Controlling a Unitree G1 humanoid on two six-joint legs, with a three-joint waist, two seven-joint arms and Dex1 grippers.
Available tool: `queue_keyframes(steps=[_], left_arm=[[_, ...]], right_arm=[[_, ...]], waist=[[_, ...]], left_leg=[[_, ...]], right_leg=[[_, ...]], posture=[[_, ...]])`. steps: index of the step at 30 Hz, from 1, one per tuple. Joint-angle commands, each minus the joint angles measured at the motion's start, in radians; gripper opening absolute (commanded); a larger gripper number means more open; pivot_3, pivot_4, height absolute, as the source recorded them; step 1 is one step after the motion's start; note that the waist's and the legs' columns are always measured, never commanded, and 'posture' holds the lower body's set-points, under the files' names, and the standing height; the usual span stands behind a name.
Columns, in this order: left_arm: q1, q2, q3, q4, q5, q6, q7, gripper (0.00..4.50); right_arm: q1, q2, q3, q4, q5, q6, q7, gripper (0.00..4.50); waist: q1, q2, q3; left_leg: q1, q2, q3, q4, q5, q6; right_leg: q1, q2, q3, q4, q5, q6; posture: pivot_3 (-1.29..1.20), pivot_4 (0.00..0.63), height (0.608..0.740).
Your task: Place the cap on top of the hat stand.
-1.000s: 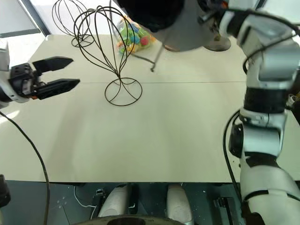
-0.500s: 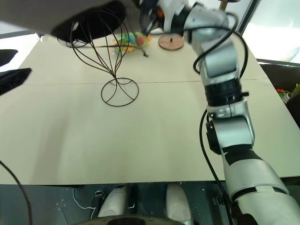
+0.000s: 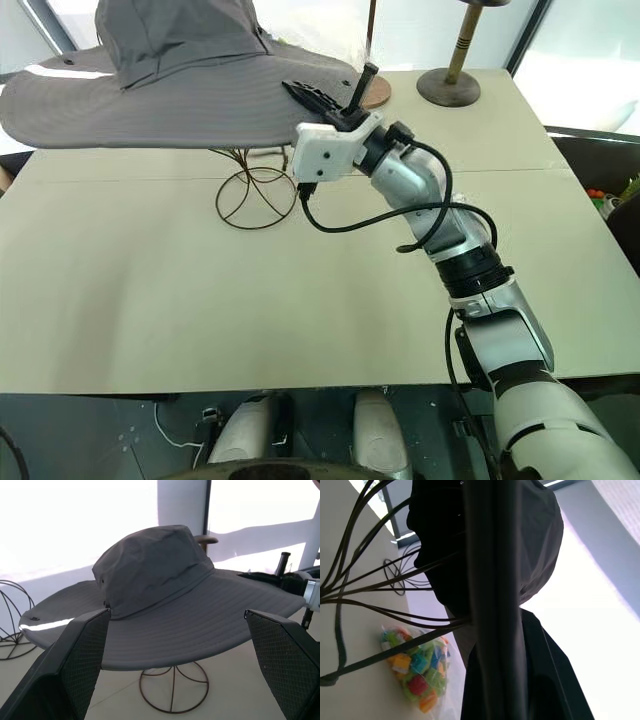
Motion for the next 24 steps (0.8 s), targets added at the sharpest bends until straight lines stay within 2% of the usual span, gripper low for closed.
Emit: queue_keyframes(steps=[1, 8, 15, 19, 24], left_arm=[[-0.009, 0.034, 0.010, 0.004, -0.016, -0.009, -0.004, 4.50], [-0.009, 0.034, -0.027, 0.028, 0.006, -0.033, -0.017, 4.50], [-0.028, 0.032, -0.072, 0.040, 0.007, -0.060, -0.017, 4.50], [-0.035, 0.022, -0.098, 0.046, 0.010, -0.081, -0.019, 4.50], [-0.037, 0.022, -0.118, 0.051, 0.015, -0.098, -0.028, 4.50]], right_arm=[[-0.025, -0.009, 0.013, 0.050, -0.100, -0.047, -0.100, 0.01], [-0.021, -0.060, 0.067, 0.141, -0.315, -0.085, -0.297, 0.01], [-0.027, -0.082, 0.113, 0.173, -0.448, -0.056, -0.412, 0.01], [-0.037, -0.109, 0.108, 0.195, -0.444, -0.060, -0.407, 0.01], [-0.058, -0.179, 0.083, 0.103, -0.435, -0.087, -0.373, 0.01]], waist=[[0.000, 0.000, 0.000], [0.004, 0.000, 0.000], [0.004, -0.001, 0.000], [0.006, -0.001, 0.000], [0.005, -0.001, 0.000]], left_leg=[[0.000, 0.000, 0.000, 0.000, 0.000, 0.000], [0.000, 0.000, 0.000, 0.000, 0.001, -0.001], [0.000, 0.000, 0.000, 0.000, 0.001, -0.001], [0.000, 0.000, 0.000, 0.000, 0.001, -0.001], [0.000, -0.001, 0.000, 0.000, 0.000, 0.000]], right_leg=[[0.000, 0.000, 0.000, 0.000, 0.000, 0.000], [0.001, 0.000, 0.000, 0.000, 0.000, 0.000], [0.001, 0.000, 0.000, 0.000, 0.000, 0.000], [0.001, 0.000, 0.000, 0.000, 0.000, 0.000], [0.001, 0.000, 0.000, 0.000, 0.000, 0.000]], posture=[[0.00, 0.150, 0.739], [0.00, 0.150, 0.739], [0.00, 0.150, 0.739], [0.00, 0.150, 0.739], [0.00, 0.150, 0.739]])
